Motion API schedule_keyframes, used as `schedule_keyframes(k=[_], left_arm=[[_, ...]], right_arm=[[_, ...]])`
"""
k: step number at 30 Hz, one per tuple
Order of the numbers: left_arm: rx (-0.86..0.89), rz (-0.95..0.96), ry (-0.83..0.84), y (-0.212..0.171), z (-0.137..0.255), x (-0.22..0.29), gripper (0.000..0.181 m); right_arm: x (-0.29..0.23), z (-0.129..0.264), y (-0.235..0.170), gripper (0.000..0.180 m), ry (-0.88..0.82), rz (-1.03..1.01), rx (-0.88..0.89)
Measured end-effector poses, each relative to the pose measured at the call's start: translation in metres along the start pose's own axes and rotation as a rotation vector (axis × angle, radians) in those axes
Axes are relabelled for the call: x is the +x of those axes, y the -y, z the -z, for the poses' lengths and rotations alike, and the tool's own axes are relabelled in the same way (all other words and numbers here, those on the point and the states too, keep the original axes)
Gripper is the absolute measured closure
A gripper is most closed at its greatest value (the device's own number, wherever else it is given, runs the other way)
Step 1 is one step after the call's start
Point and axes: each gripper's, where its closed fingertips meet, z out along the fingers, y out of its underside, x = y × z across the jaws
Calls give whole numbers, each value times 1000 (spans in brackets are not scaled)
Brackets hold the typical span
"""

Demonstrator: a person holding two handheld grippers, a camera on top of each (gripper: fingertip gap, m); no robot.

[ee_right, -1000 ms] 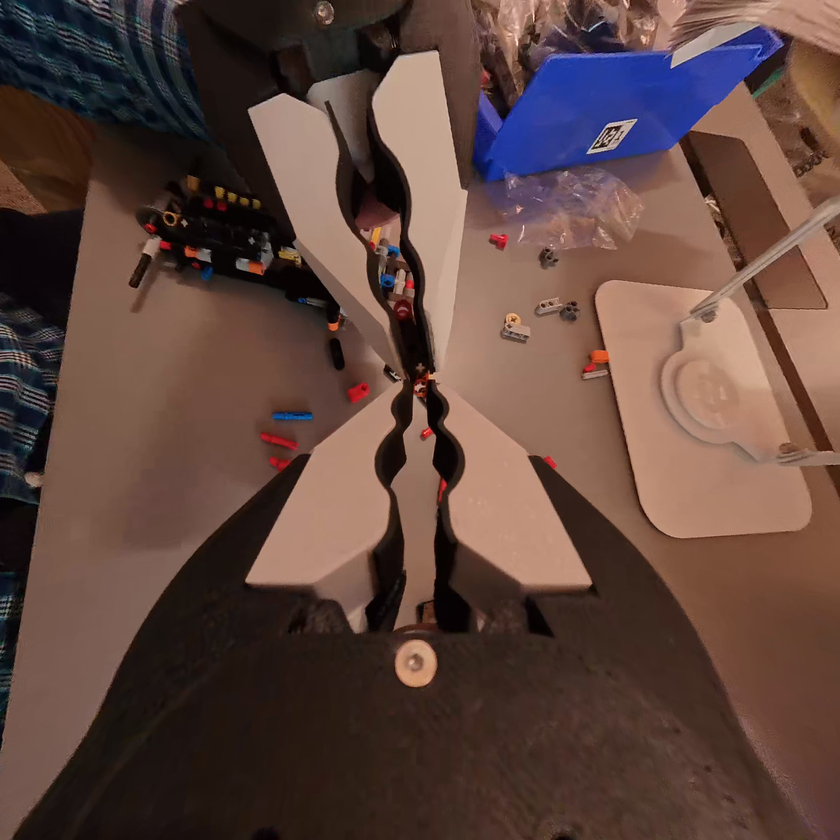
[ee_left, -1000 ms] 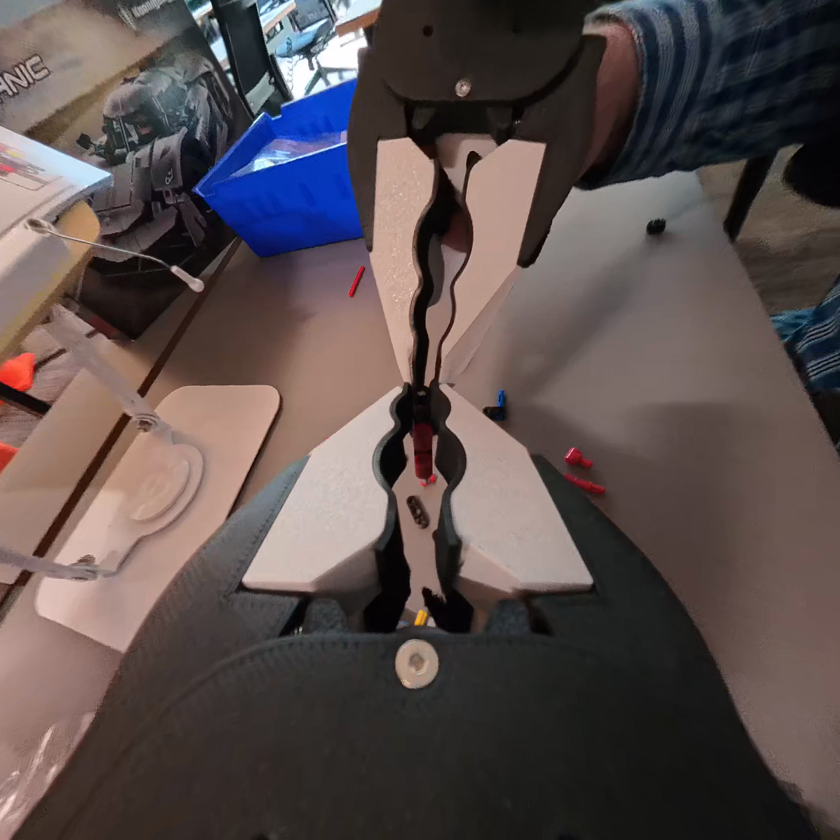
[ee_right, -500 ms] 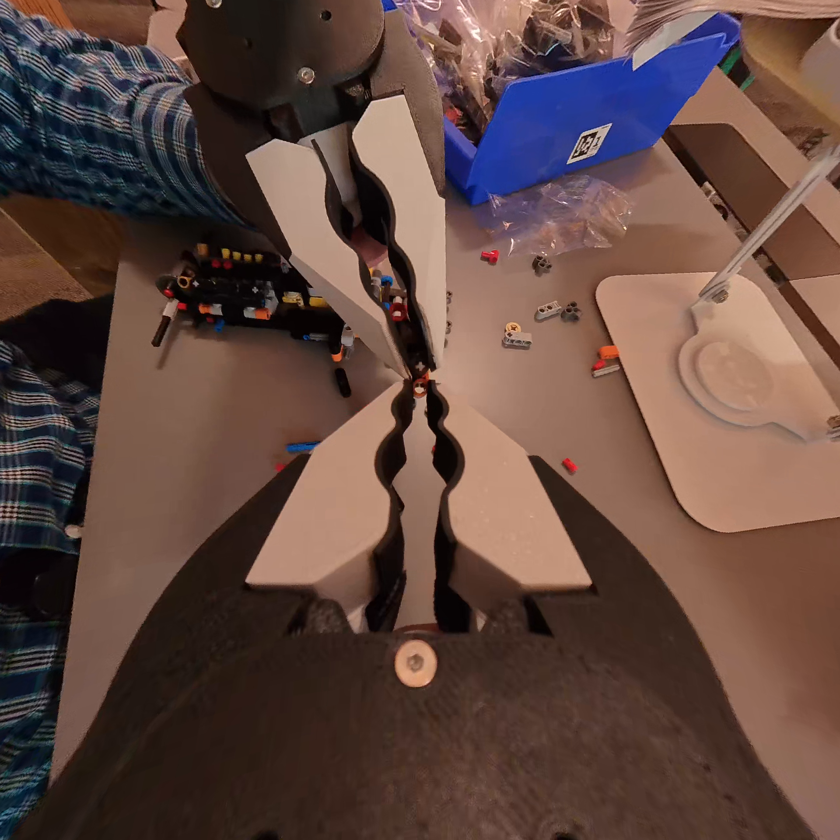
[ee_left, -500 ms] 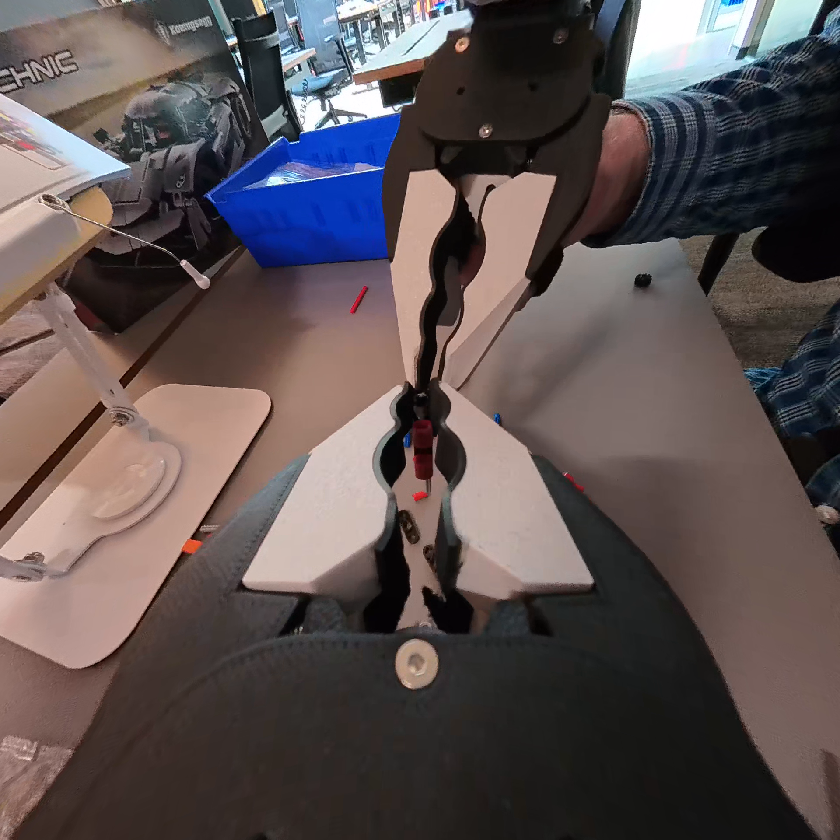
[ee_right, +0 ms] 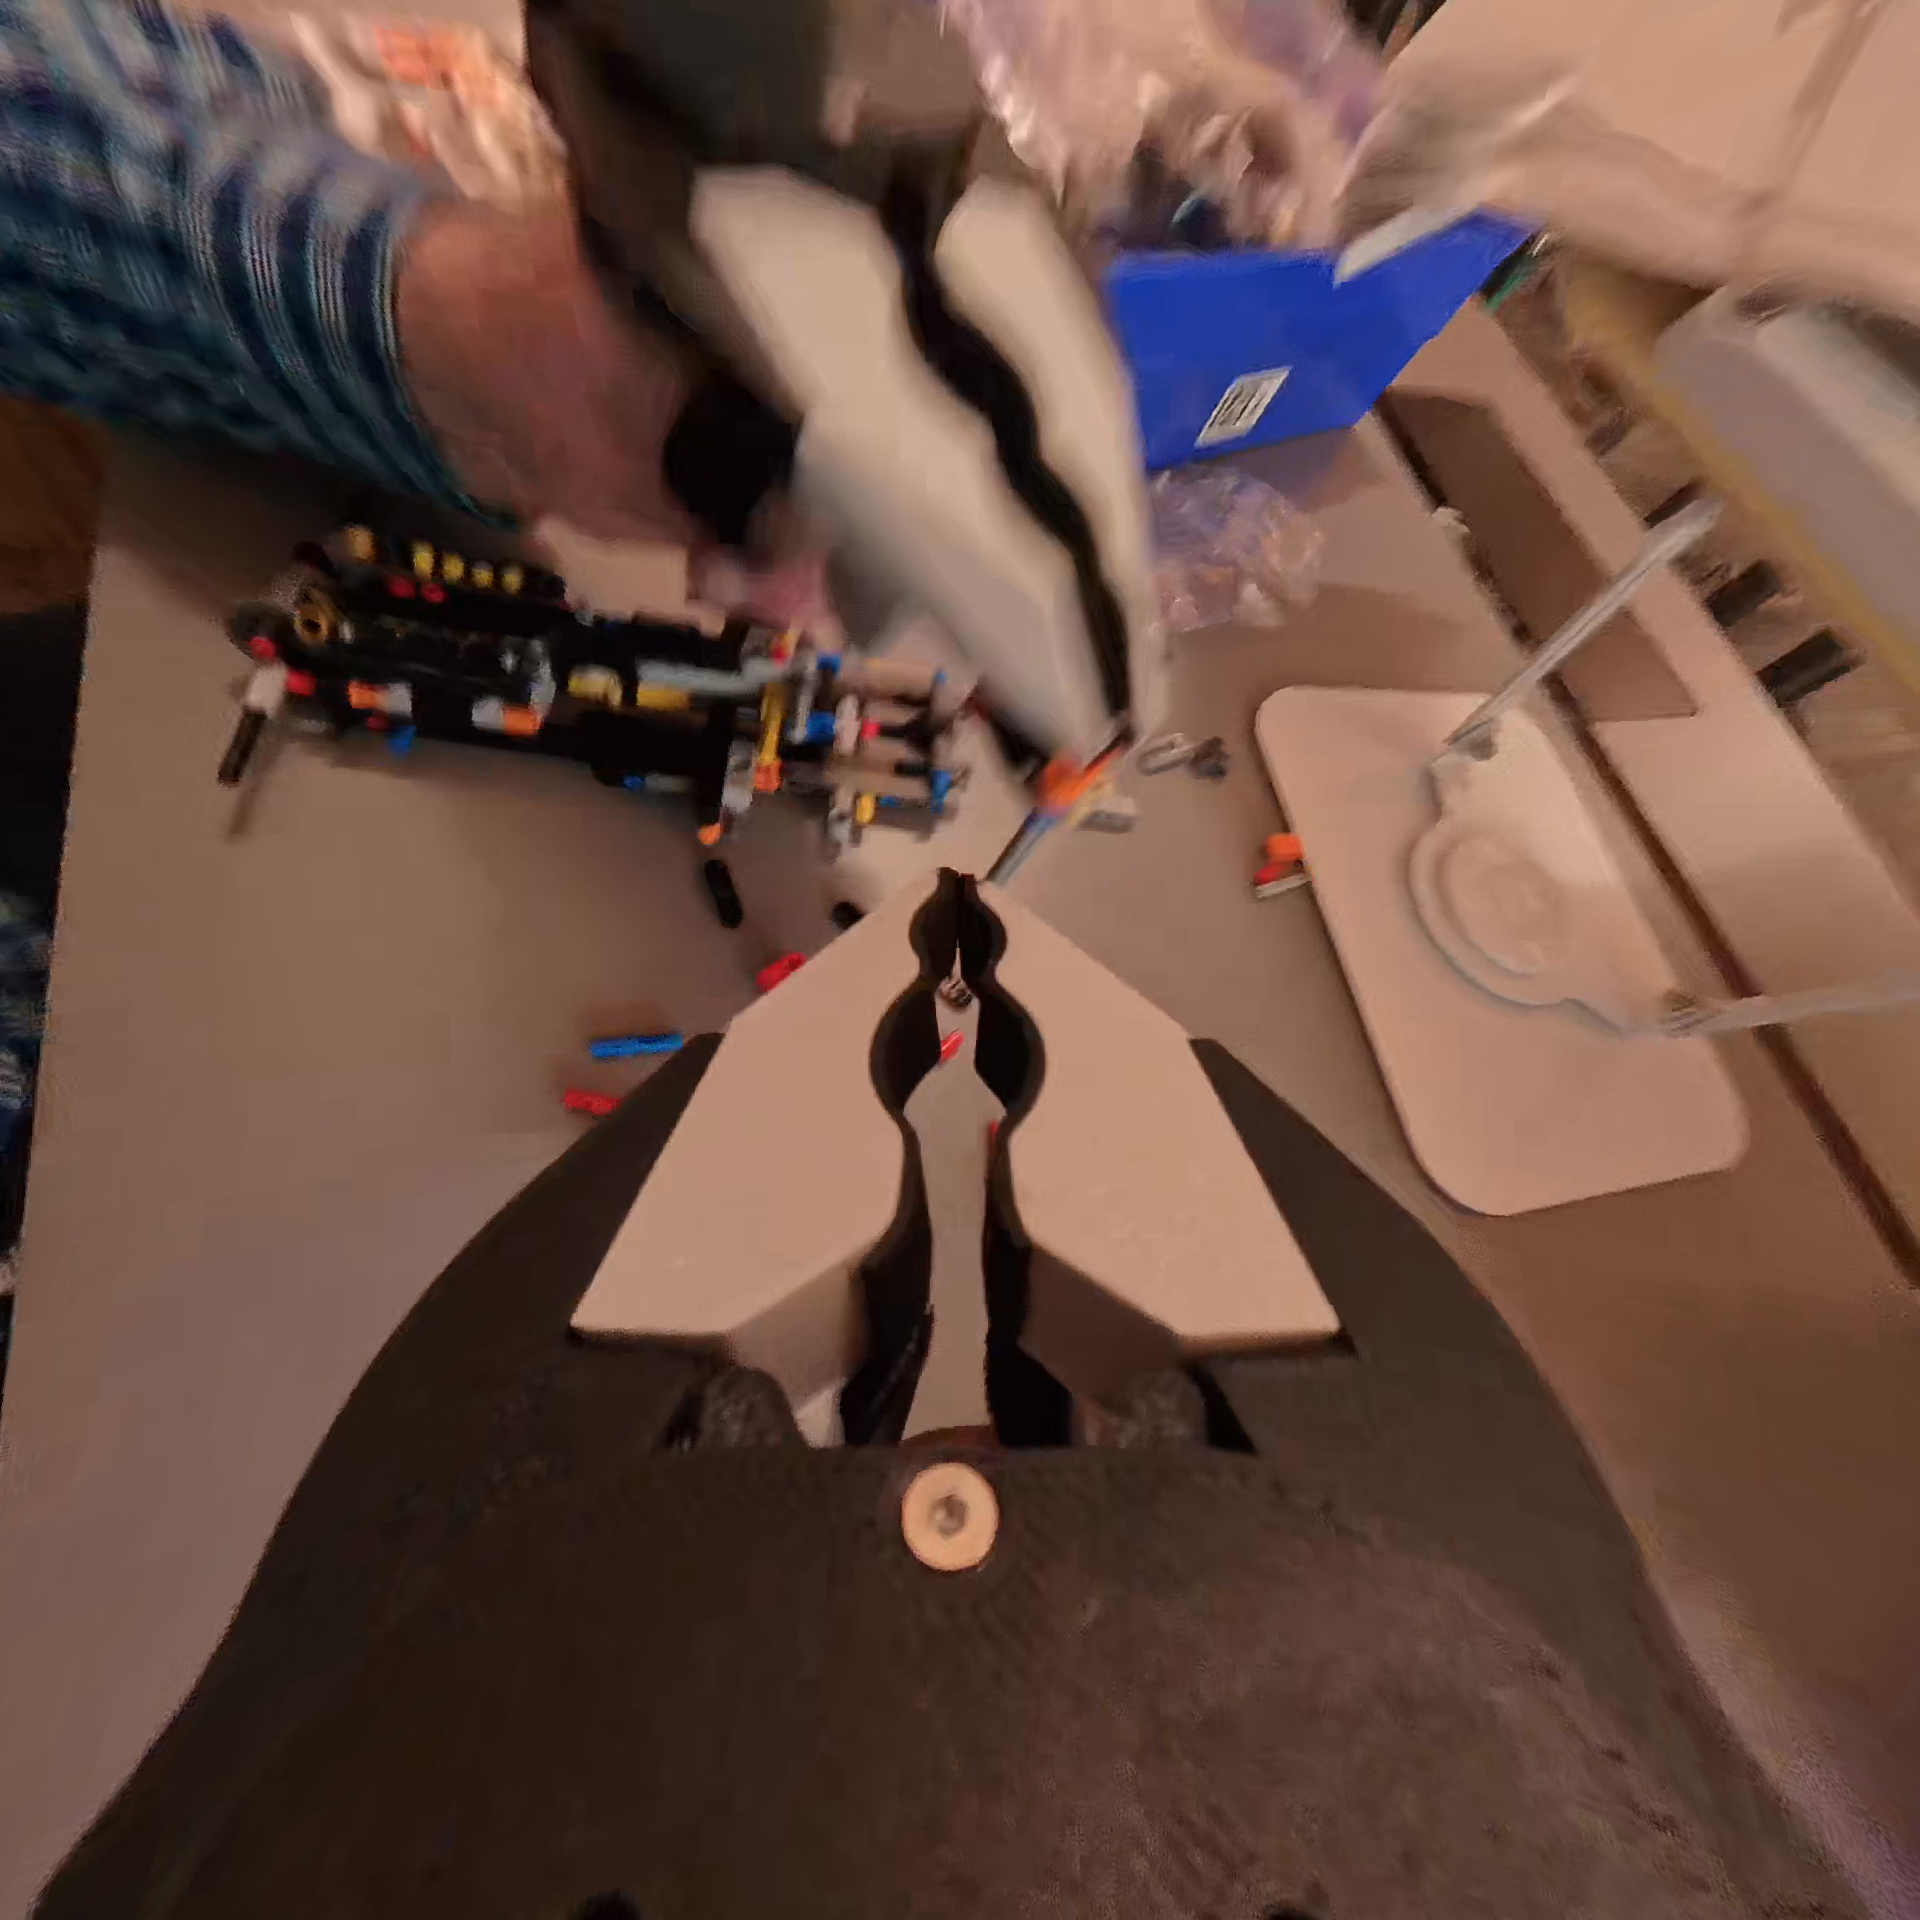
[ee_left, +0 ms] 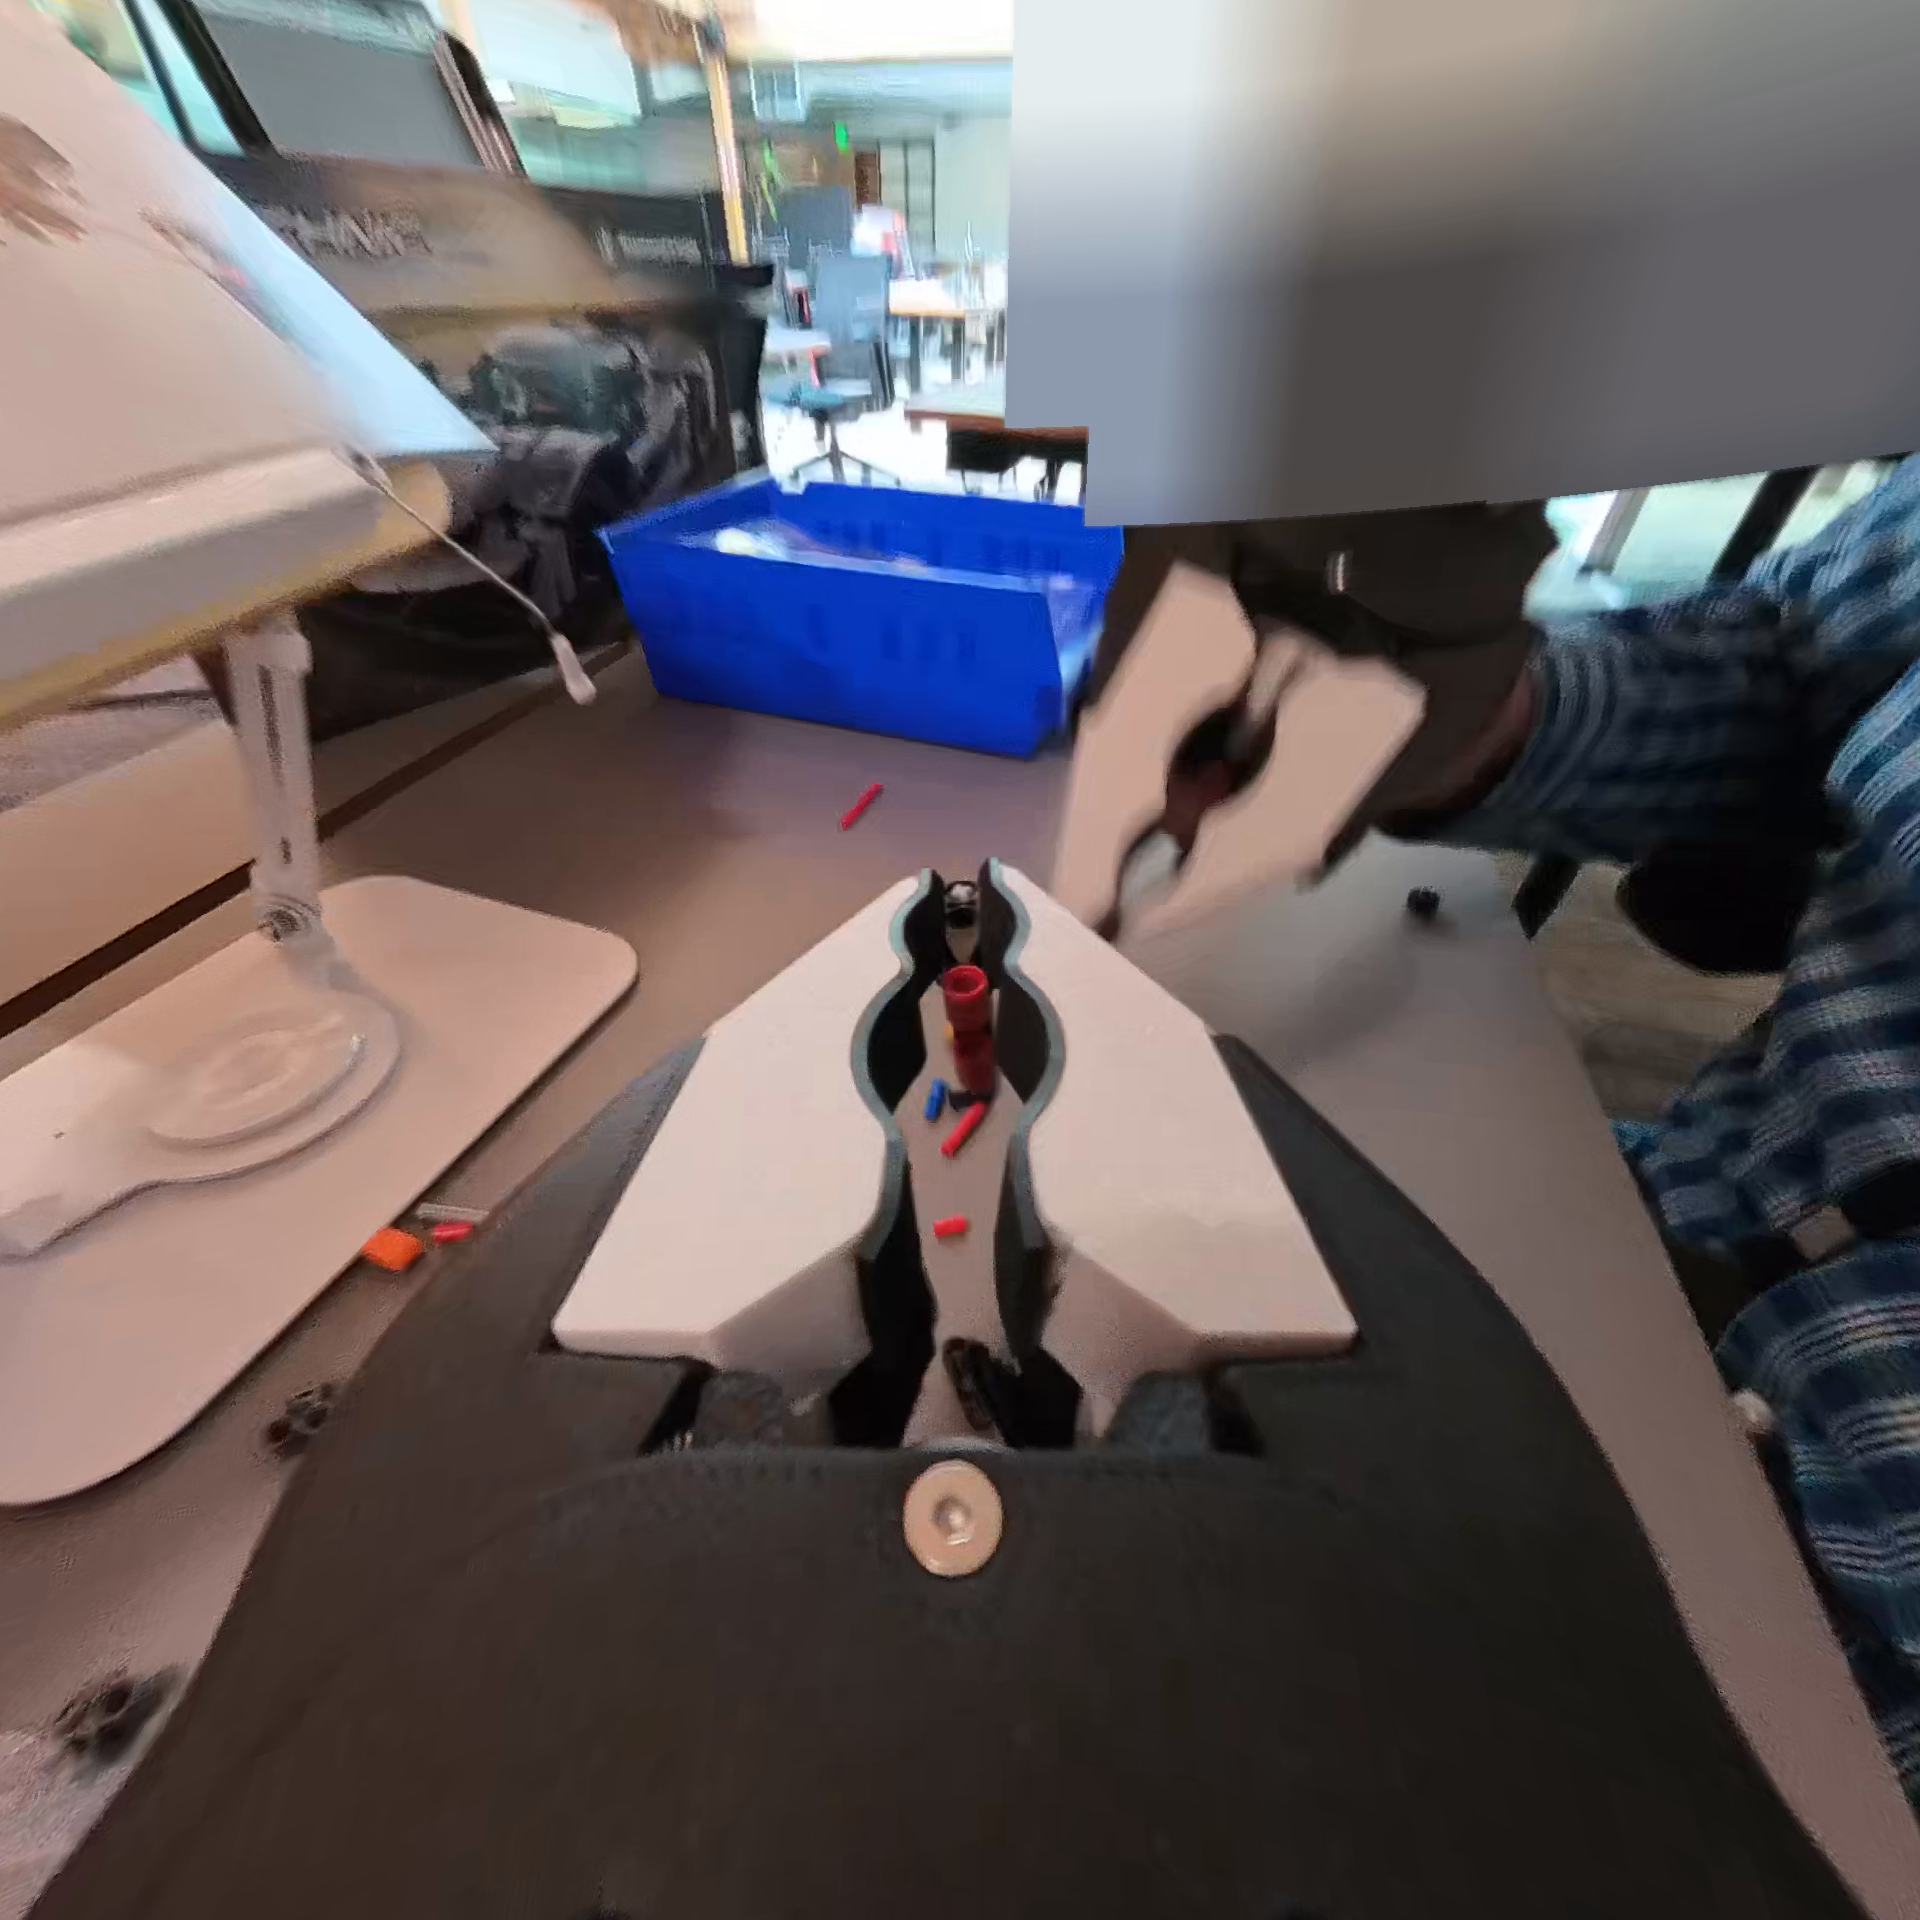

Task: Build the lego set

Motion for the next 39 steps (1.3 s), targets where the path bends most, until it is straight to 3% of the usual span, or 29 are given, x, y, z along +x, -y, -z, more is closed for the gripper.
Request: schedule_keyframes(k=[2,7,13,18,21,23,25,33,39], left_arm=[[10,-19,16,10,9,-7,178],[-3,40,-22,-1,5,-5,176],[74,157,-131,5,6,-1,177],[94,233,-176,6,4,3,176],[138,336,-232,10,7,0,176],[162,374,-264,11,9,0,176],[181,401,-279,11,10,-1,176],[88,258,-251,6,14,-3,171],[74,261,-271,7,14,1,173]], right_arm=[[-15,-9,-2,180,2,13,8],[11,8,4,180,-19,-61,65],[23,10,23,152,-3,-162,181],[14,2,30,153,-62,53,153],[12,-3,29,153,-47,82,144],[14,-5,28,167,-20,6,143],[15,-7,27,170,44,-101,148],[21,-2,28,172,89,-200,185],[18,-2,29,171,122,-200,189]])
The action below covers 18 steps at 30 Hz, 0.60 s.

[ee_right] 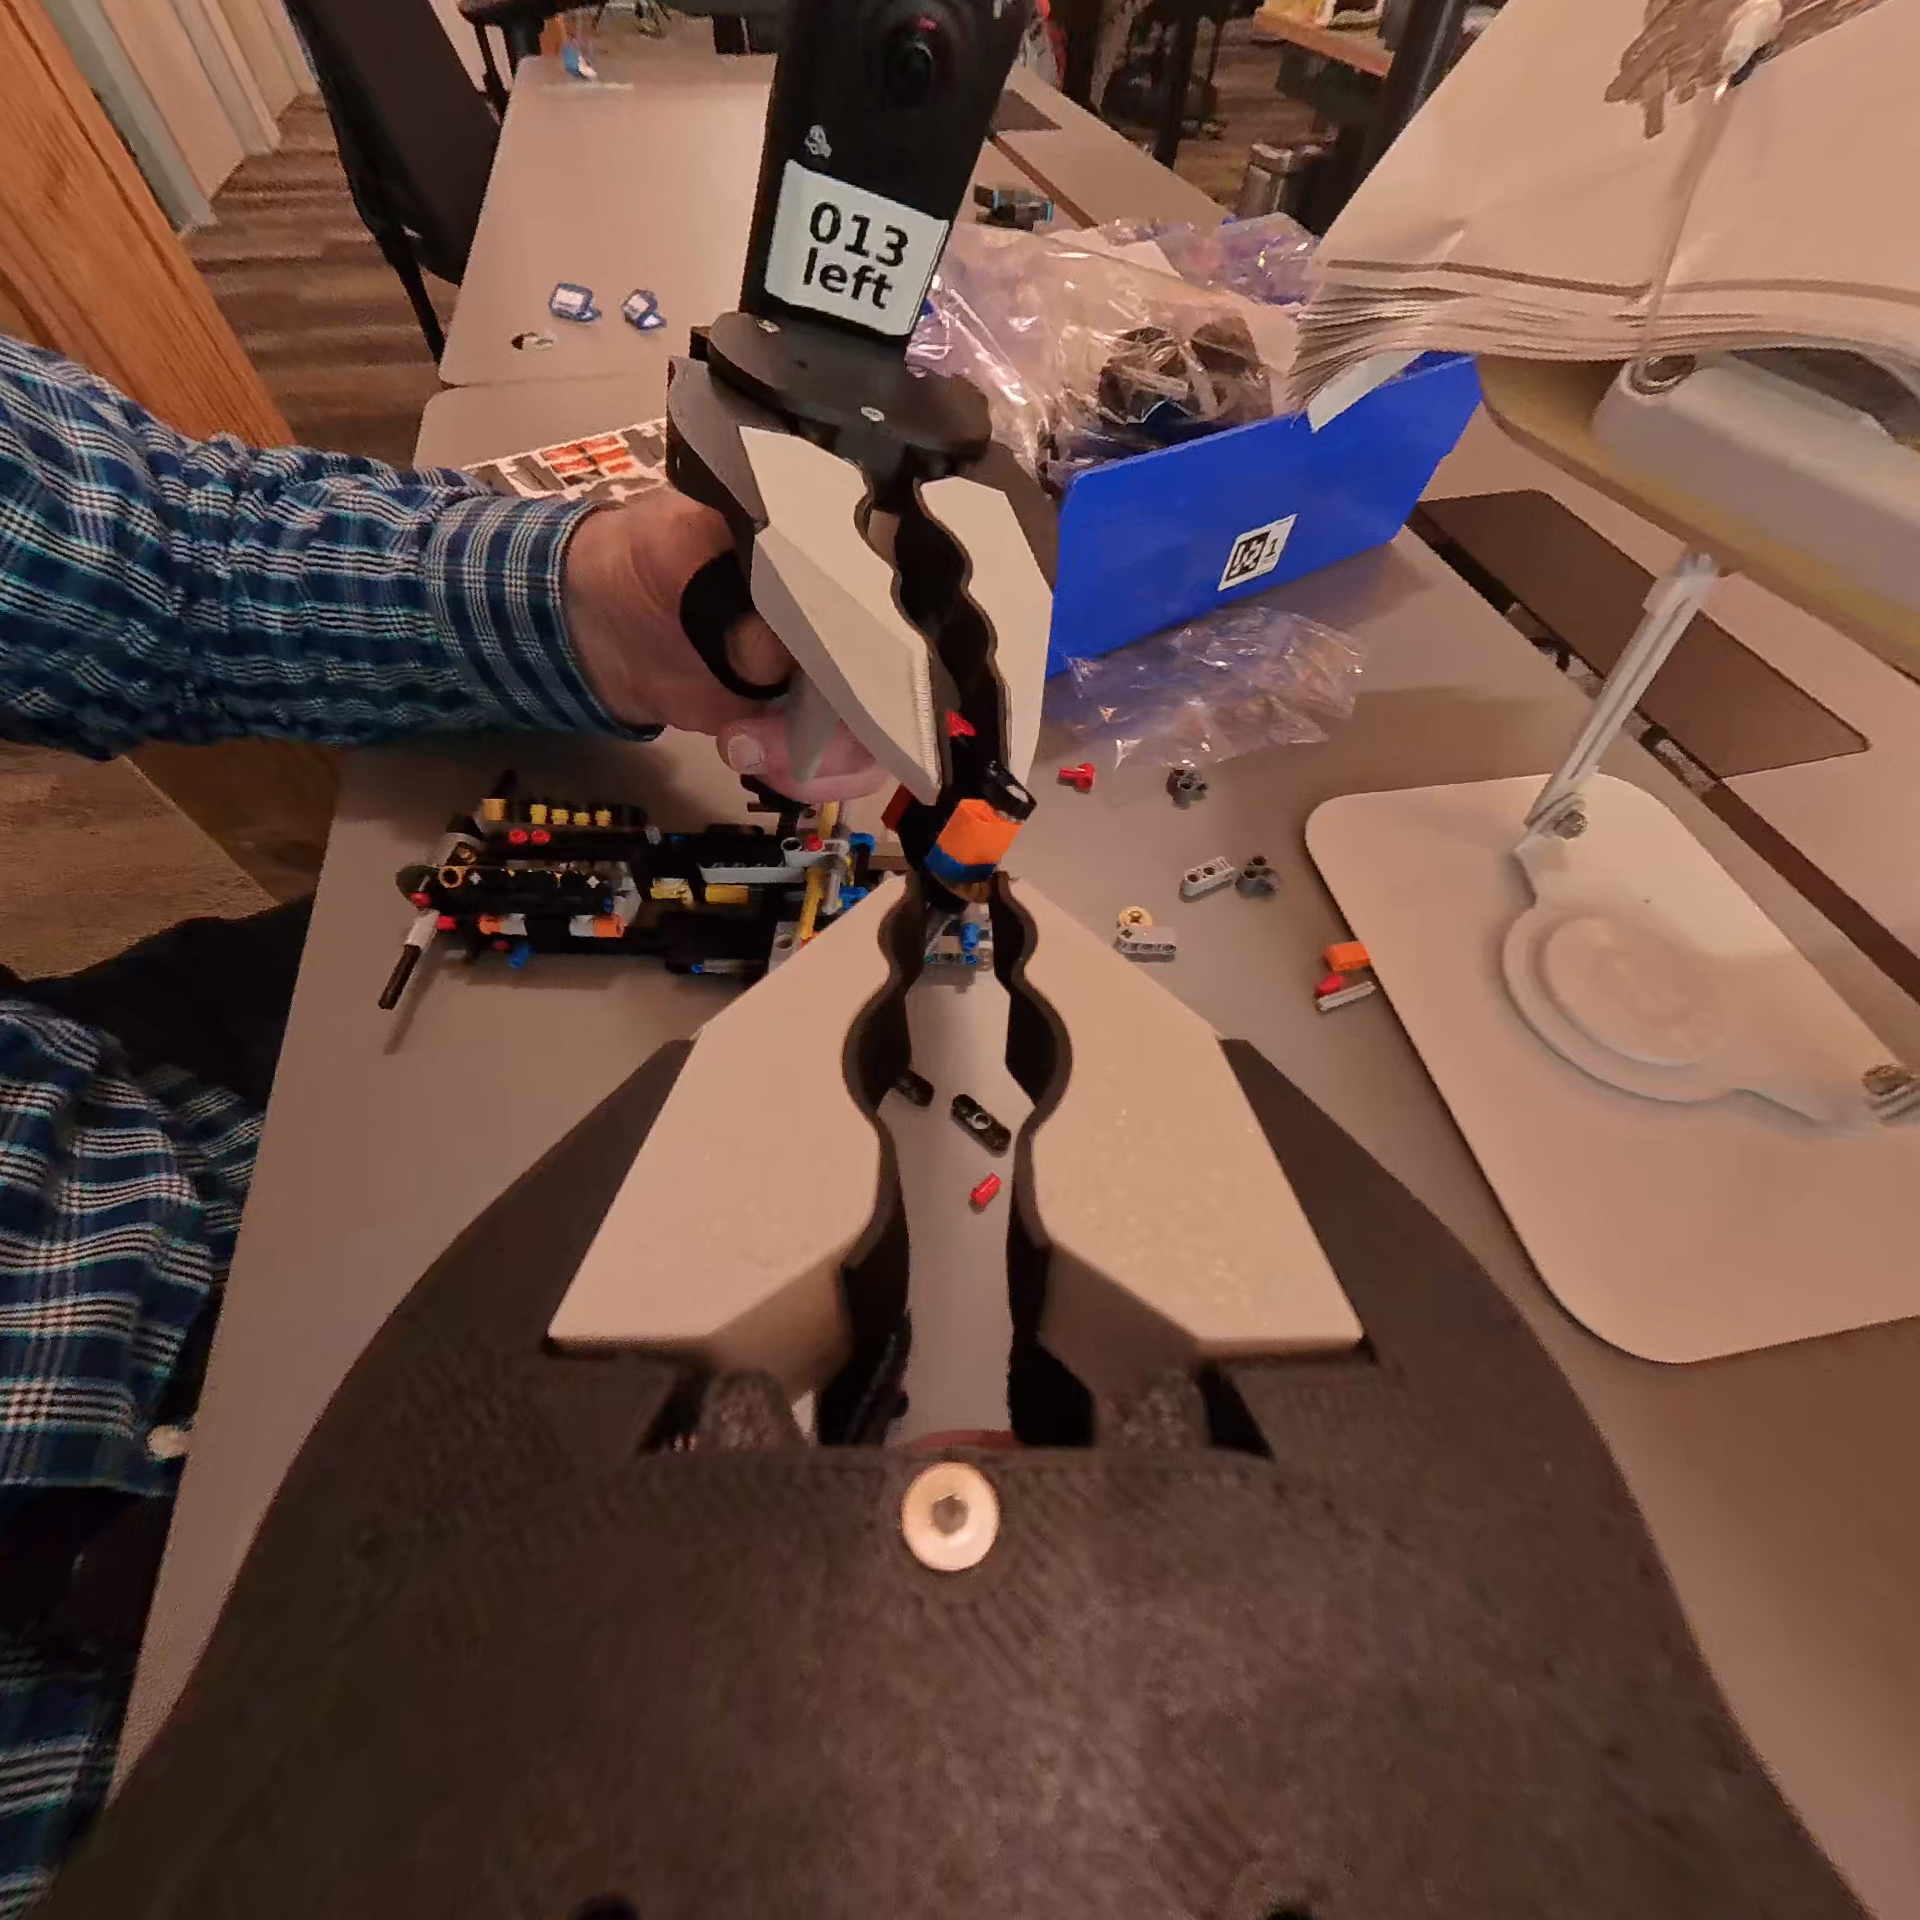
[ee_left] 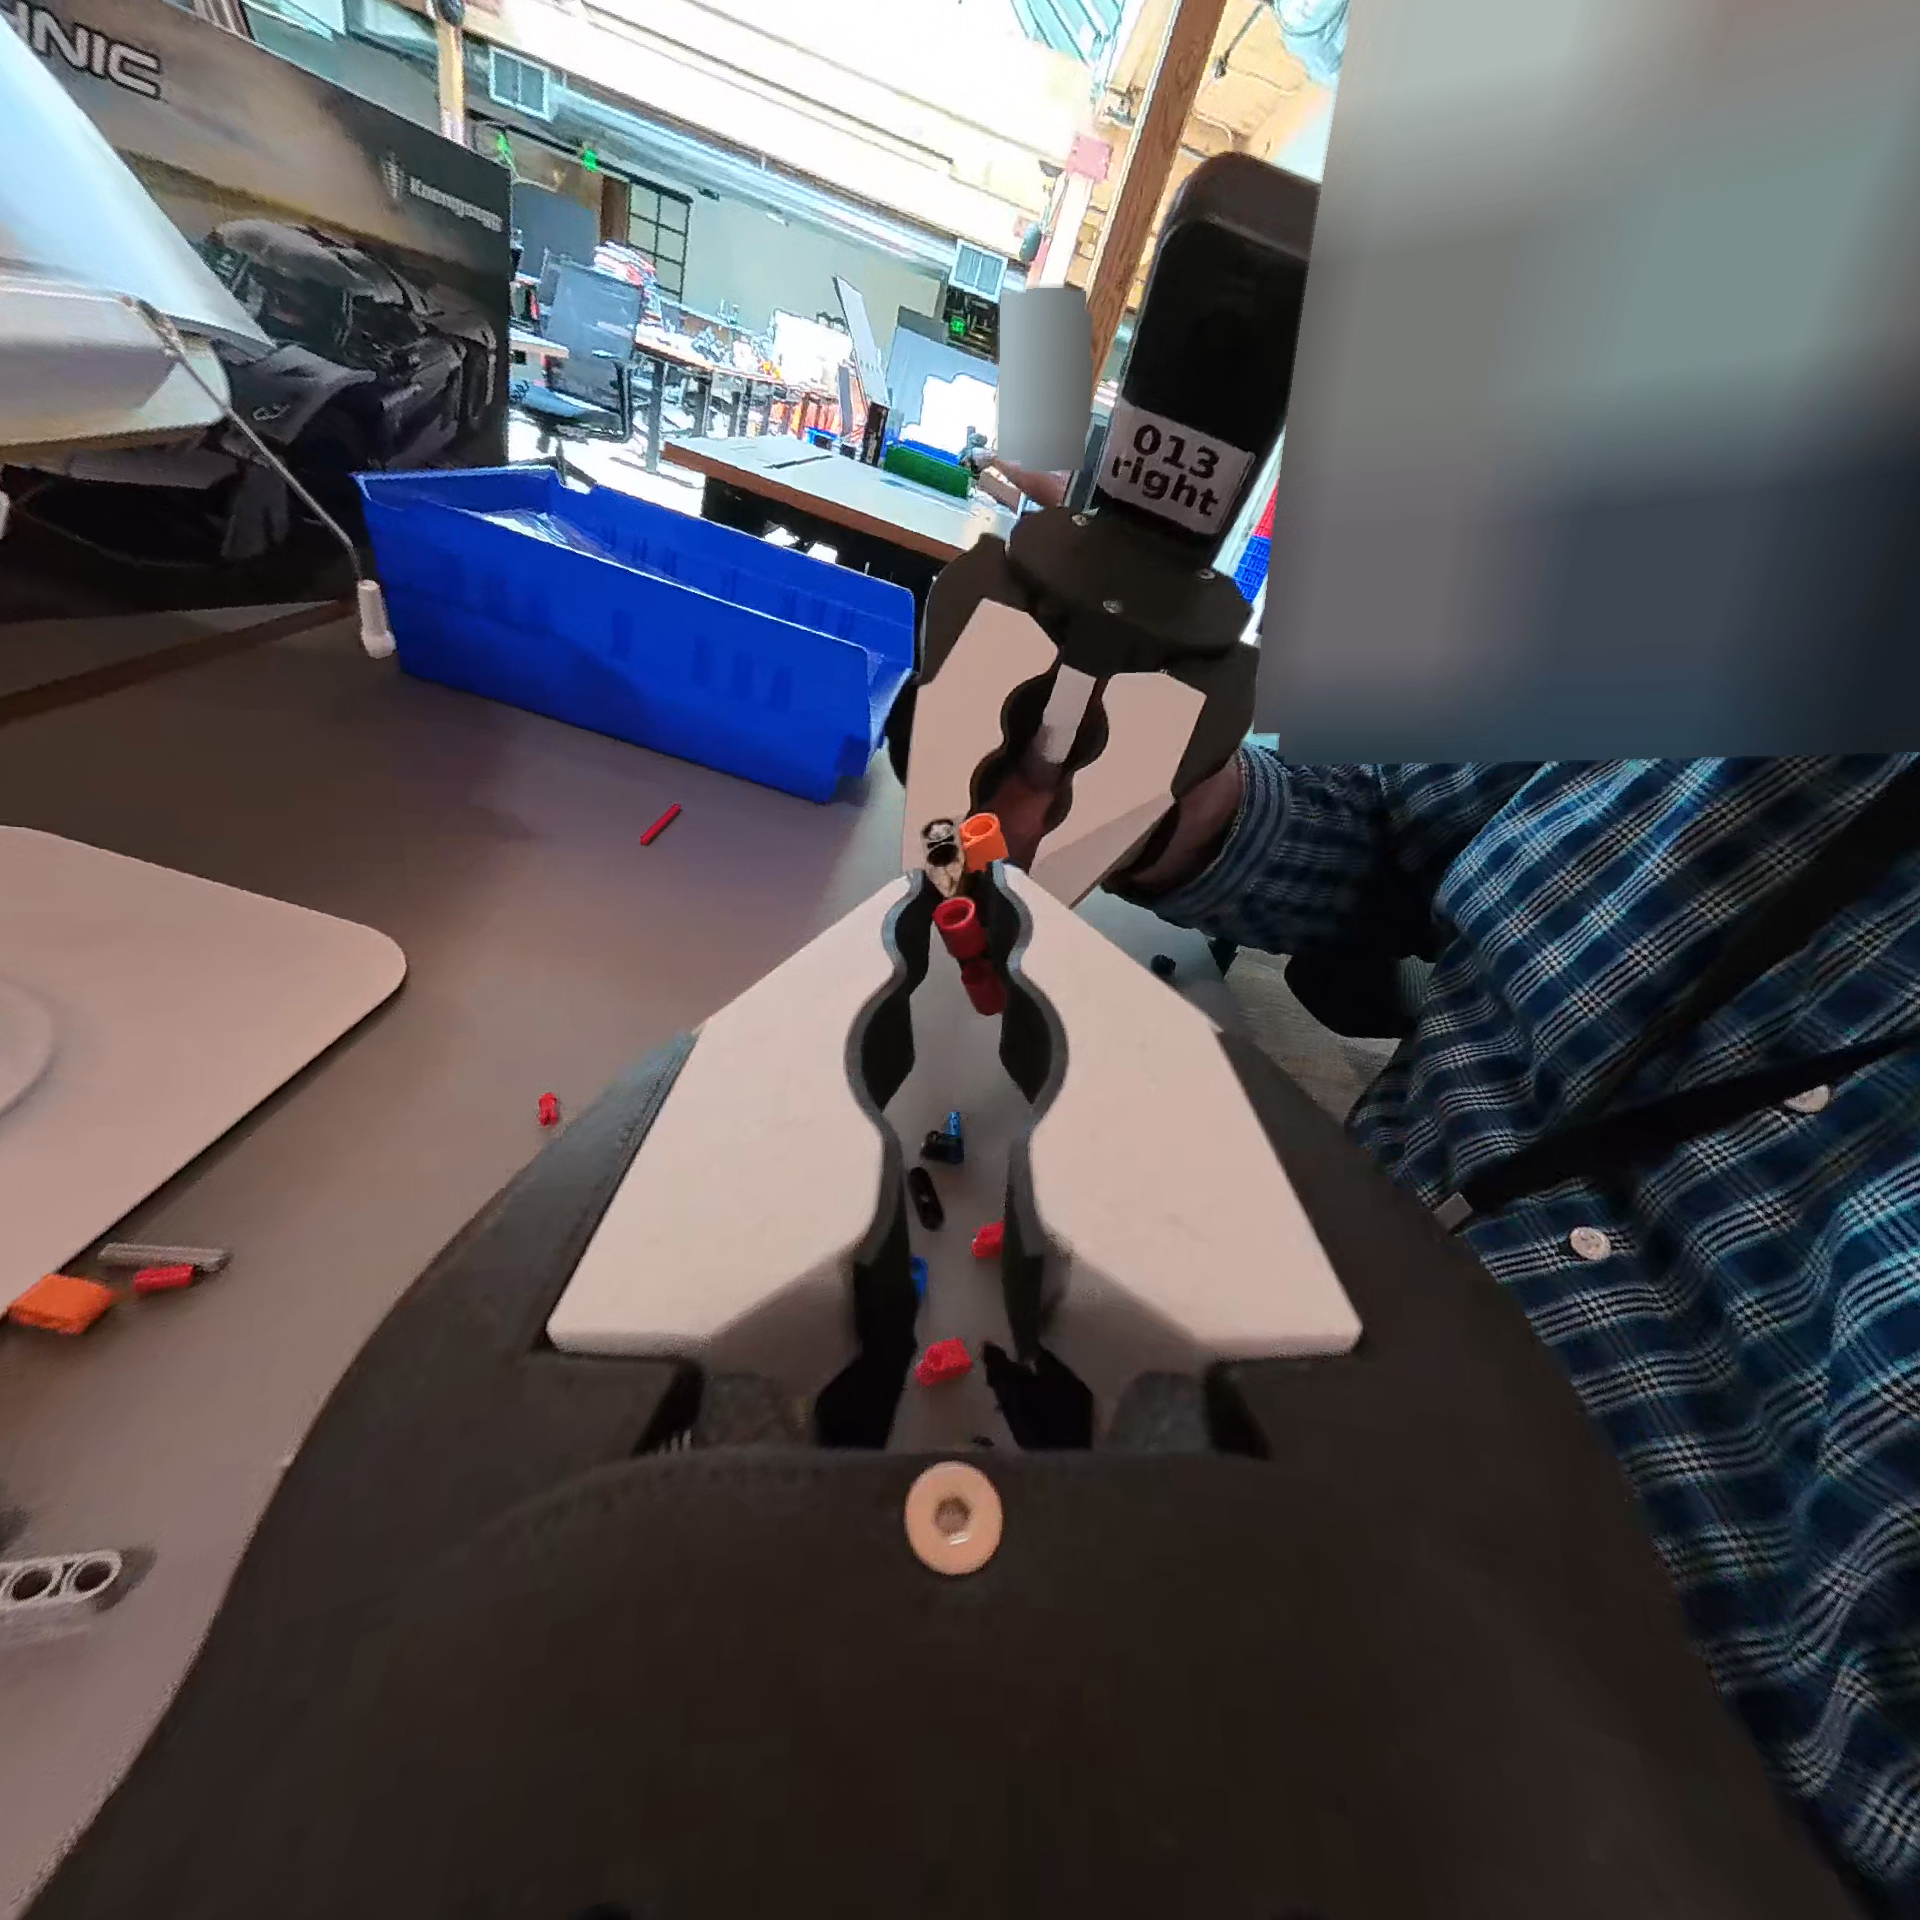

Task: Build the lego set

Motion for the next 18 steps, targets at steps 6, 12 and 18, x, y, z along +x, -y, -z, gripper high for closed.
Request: schedule_keyframes(k=[6,12,18], left_arm=[[85,118,6,7,2,-8,174],[86,31,31,11,4,-5,174],[-1,-68,49,3,1,-1,163]], right_arm=[[-2,-3,-5,151,-15,51,-28],[-1,-10,-6,175,32,-85,-4],[6,-8,-8,180,7,-62,-41]])
